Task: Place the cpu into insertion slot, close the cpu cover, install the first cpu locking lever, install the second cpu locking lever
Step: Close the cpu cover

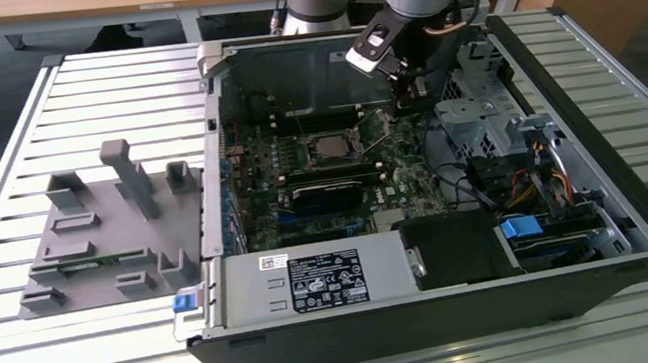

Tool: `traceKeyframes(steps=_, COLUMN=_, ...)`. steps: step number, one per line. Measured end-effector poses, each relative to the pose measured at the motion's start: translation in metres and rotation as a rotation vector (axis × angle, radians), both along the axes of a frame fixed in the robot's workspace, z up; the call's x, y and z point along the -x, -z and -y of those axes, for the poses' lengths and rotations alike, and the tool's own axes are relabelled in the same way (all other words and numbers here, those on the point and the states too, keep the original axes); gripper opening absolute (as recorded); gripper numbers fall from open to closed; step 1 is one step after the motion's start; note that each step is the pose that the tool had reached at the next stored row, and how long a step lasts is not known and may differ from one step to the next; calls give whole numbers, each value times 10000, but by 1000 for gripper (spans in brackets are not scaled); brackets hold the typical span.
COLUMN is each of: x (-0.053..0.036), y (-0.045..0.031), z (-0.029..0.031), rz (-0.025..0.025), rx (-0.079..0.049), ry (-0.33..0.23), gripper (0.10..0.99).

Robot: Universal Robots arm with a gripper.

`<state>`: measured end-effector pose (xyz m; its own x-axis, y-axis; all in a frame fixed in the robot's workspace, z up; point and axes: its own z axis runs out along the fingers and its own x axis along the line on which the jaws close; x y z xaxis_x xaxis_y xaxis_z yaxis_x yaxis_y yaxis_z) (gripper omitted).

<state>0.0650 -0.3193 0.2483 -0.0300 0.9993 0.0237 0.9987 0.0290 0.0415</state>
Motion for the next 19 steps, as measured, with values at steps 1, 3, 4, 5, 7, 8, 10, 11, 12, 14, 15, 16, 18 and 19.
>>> traceKeyframes(steps=1, x=-1, y=9, z=-1, rz=-13, rx=0, ry=0, gripper=106)
traceKeyframes(steps=3, x=-5, y=26, z=-1, rz=-64, rx=-2, ry=1, gripper=106)
traceKeyframes(steps=4, x=-7, y=34, z=-1, rz=-86, rx=-2, ry=1, gripper=106)
traceKeyframes(steps=5, x=-10, y=41, z=-2, rz=-102, rx=-2, ry=0, gripper=106)
traceKeyframes(steps=7, x=-13, y=53, z=-2, rz=-120, rx=-2, ry=0, gripper=106)
traceKeyframes(steps=8, x=-12, y=57, z=-2, rz=-124, rx=-1, ry=2, gripper=106)
traceKeyframes(steps=10, x=-13, y=61, z=-2, rz=-129, rx=1, ry=1, gripper=106)
traceKeyframes(steps=11, x=-13, y=62, z=-2, rz=-129, rx=2, ry=0, gripper=106)
traceKeyframes(steps=12, x=-10, y=64, z=-2, rz=-129, rx=0, ry=0, gripper=106)
traceKeyframes(steps=14, x=7, y=65, z=-3, rz=-128, rx=-1, ry=-1, gripper=106)
traceKeyframes(steps=15, x=20, y=65, z=-2, rz=-129, rx=-1, ry=0, gripper=106)
traceKeyframes(steps=16, x=33, y=65, z=-2, rz=-128, rx=-1, ry=1, gripper=106)
traceKeyframes(steps=18, x=58, y=66, z=-2, rz=-128, rx=-1, ry=0, gripper=106)
traceKeyframes(steps=19, x=69, y=67, z=-2, rz=-128, rx=-1, ry=0, gripper=106)
